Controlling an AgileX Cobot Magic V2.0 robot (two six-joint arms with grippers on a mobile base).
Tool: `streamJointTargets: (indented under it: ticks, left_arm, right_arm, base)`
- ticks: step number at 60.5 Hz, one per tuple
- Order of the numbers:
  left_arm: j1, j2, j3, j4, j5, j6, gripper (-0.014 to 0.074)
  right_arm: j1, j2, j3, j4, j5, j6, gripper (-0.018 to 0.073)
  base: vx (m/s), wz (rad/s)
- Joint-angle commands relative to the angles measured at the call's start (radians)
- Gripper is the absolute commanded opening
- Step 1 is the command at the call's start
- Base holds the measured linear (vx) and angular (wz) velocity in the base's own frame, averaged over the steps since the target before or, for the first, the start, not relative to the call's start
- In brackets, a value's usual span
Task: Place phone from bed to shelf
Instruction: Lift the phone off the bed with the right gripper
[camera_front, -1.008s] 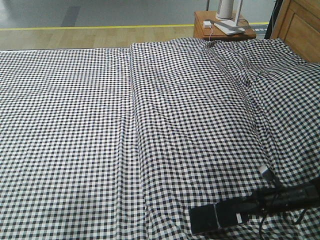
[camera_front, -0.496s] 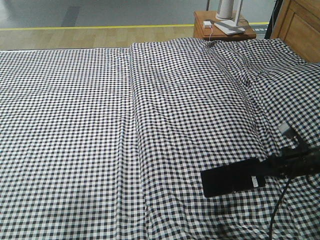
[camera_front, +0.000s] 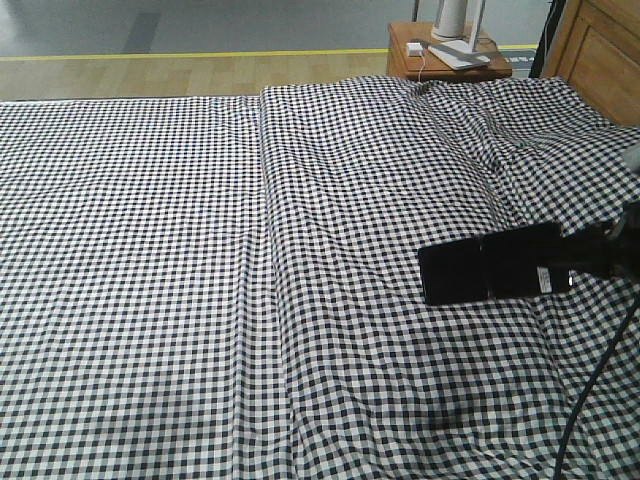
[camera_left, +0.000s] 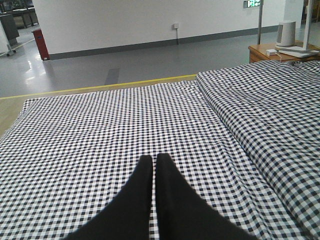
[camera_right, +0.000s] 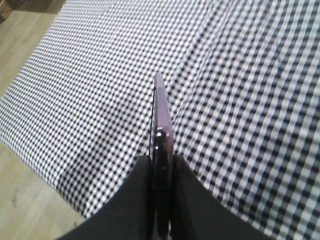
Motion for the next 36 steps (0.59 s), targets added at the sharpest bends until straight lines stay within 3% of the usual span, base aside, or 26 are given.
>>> streamJointTargets:
  ticks: [1, 16, 36]
  left_arm:
    - [-0.002, -0.014, -0.022, -0.009, -0.072, -0.006, 0.0001]
    - [-0.002, -0.014, -0.022, -0.009, -0.072, -0.006, 0.0001]
    - [-0.002, -0.014, -0.022, -0.009, -0.072, -0.006, 0.0001]
  right_arm:
    - [0.024, -0.101, -0.019, 0.101, 0.118, 0.009, -0.0003]
    - [0.231, -0.184, -0.019, 0.082, 0.118, 0.056, -0.0003]
    - [0.440, -0.256, -0.019, 0.139, 0.118, 0.087, -0.0003]
  base:
    - [0.00, 0.00]
    - [0.00, 0.00]
    - [0.00, 0.00]
